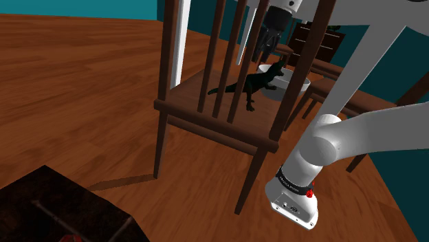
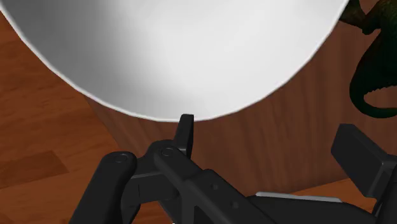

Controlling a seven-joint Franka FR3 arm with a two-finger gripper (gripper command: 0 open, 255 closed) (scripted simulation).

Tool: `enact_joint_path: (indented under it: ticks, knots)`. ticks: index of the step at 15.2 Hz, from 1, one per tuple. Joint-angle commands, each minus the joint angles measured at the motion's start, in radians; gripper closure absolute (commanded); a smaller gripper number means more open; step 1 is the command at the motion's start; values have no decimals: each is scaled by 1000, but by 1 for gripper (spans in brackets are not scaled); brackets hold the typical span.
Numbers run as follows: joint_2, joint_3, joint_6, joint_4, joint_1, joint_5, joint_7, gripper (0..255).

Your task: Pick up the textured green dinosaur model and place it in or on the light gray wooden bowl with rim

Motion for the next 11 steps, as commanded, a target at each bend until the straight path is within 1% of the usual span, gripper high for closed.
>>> enact_joint_path:
  ticks: [1, 6, 11]
  knots:
    - [0, 0, 0, 0, 0, 0, 0, 0]
    - [88, 109, -196, 105, 63, 22, 40, 0]
    - [192, 214, -383, 215, 124, 61, 84, 0]
